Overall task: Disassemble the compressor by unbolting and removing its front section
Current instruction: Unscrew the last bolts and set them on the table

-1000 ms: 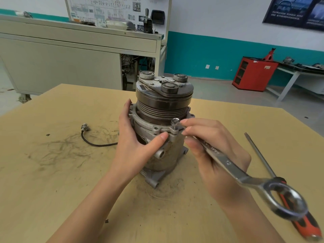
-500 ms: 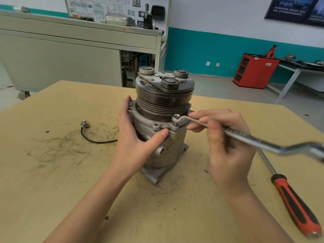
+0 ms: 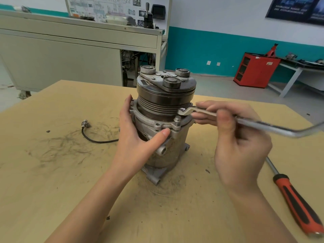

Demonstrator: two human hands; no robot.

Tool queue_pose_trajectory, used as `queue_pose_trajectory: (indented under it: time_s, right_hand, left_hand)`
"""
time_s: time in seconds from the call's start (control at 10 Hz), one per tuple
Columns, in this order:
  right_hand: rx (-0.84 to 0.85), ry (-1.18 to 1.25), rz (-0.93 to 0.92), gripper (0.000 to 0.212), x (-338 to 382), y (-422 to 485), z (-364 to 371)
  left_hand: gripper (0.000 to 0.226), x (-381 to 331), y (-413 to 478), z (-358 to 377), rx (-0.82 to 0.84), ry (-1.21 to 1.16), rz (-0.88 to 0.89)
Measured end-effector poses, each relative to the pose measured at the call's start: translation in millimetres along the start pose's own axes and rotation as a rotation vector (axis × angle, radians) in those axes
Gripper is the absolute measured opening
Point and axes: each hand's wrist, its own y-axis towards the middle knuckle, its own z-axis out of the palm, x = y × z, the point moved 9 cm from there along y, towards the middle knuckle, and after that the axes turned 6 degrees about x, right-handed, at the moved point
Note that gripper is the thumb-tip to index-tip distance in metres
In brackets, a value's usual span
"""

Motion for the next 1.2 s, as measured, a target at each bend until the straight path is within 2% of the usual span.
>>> queue_pose_trajectory:
  time_s: [0.1, 0.2, 0.3, 0.4, 0.5, 0.6, 0.7, 0.8, 0.9, 1.0, 1.1, 1.2]
  right_hand:
    - [0.061, -0.107, -0.043, 0.022, 11, -6, 12]
    - [0.13, -0.271, 0.016, 0.034, 12, -9, 19]
    - [0.242, -0.319, 0.083, 0.054, 9, -13, 25]
    - [0.248, -0.351, 0.053, 0.053, 15, -11, 29]
    - [0.051, -0.509, -0.226, 0.018, 40, -13, 24]
    - [0.012, -0.505, -0.279, 0.038, 37, -23, 23]
    - [0.035, -0.295, -0.174, 0.033, 20, -24, 19]
    - [0.014, 0.048, -0.021, 0.016, 0, -17, 12]
    - [-0.022, 0.367, 0.252, 0.018, -37, -9, 4]
    - [-0.005, 0.704, 0.608, 0.024, -72, -5, 12]
    - [-0.154, 1.011, 0.848, 0.026, -93, -12, 17]
    - [-0.298, 1.059, 0.833, 0.031, -99, -10, 1]
  left_hand:
    - [0.111, 0, 0, 0, 0.0, -0.002, 0.001]
    - [0.112, 1, 0, 0, 0.002, -0.003, -0.001]
    - [0.112, 1, 0, 0, 0.001, -0.006, -0.001]
    - [0.111, 0, 0, 0, -0.003, 0.002, 0.0]
    - [0.112, 0, 0, 0, -0.004, 0.004, 0.003]
    - [0.113, 0, 0, 0, -0.009, 0.01, 0.001]
    - [0.112, 1, 0, 0, -0.008, 0.004, -0.005]
    - [0.111, 1, -1, 0, -0.006, -0.001, -0.007]
    - [0.111, 2, -1, 0, -0.006, 0.005, -0.01]
    - [0.112, 2, -1, -1, -0.008, 0.014, -0.014]
    - [0.112, 1, -1, 0, -0.002, 0.011, -0.016]
    - [0.113, 1, 0, 0, 0.002, 0.008, -0.02]
